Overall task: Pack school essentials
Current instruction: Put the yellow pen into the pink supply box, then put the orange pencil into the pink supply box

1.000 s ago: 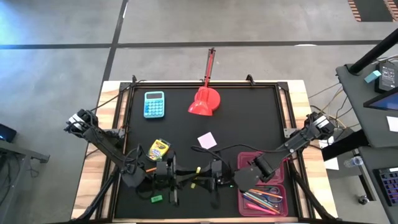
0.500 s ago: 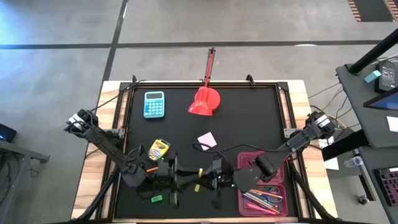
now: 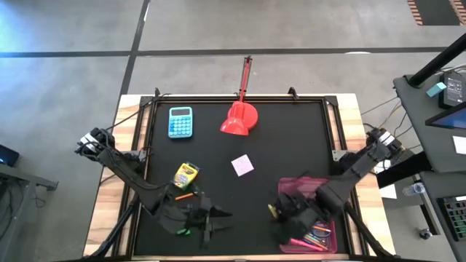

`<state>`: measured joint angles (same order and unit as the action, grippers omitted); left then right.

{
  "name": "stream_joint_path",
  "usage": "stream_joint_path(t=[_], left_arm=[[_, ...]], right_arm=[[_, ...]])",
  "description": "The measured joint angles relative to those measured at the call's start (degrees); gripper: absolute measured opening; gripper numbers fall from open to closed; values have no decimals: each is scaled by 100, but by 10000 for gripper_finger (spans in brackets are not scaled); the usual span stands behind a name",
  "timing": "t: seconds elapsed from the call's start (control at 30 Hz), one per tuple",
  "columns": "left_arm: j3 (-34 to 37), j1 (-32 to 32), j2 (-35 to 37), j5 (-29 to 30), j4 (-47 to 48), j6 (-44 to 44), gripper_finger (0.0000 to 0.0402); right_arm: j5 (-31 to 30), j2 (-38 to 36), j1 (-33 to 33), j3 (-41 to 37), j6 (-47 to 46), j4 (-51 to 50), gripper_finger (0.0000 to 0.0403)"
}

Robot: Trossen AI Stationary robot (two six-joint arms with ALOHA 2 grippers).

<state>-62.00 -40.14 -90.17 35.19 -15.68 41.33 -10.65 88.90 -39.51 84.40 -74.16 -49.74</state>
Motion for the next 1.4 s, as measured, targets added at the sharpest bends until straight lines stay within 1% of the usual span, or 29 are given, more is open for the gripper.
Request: stream_joint_path(t=[0.1, 0.2, 0.3, 0.37, 0.53, 0.67, 0.9, 1.0, 1.23, 1.3, 1.4], left_arm=[[11, -5, 0, -386, 1090, 1019, 185], [11, 2, 0, -852, 1945, 1616, 185], [13, 0, 0, -1568, 2550, 2007, 185], [13, -4, 2, -1971, 2867, 2147, 185], [13, -12, 7, -2477, 3677, 2306, 185], [15, -43, 7, -2741, 4216, 2502, 185], [15, -123, 9, -2936, 4634, 2585, 185], [15, -125, 9, -2987, 4725, 2585, 185], [15, -123, 9, -3037, 4828, 2583, 185], [15, -123, 9, -3073, 4870, 2583, 185], [15, -123, 11, -3115, 5166, 2559, 185]], right_arm=[[233, 31, -394, -117, -522, -308, 22], [261, 82, -655, -175, -954, -407, 22], [399, 186, -821, -281, -1370, -587, 21], [633, 226, -911, -394, -1526, -552, 21], [1095, 532, -982, -578, -1847, -707, 34], [1495, 812, -987, -590, -1784, -669, 43], [1666, 1064, -985, -590, -1343, -706, 53], [1665, 1058, -985, -590, -1282, -709, 72], [1676, 1014, -986, -582, -1430, -868, 134], [1708, 987, -1002, -519, -1382, -860, 144], [1699, 926, -1023, -374, -1258, -837, 146]])
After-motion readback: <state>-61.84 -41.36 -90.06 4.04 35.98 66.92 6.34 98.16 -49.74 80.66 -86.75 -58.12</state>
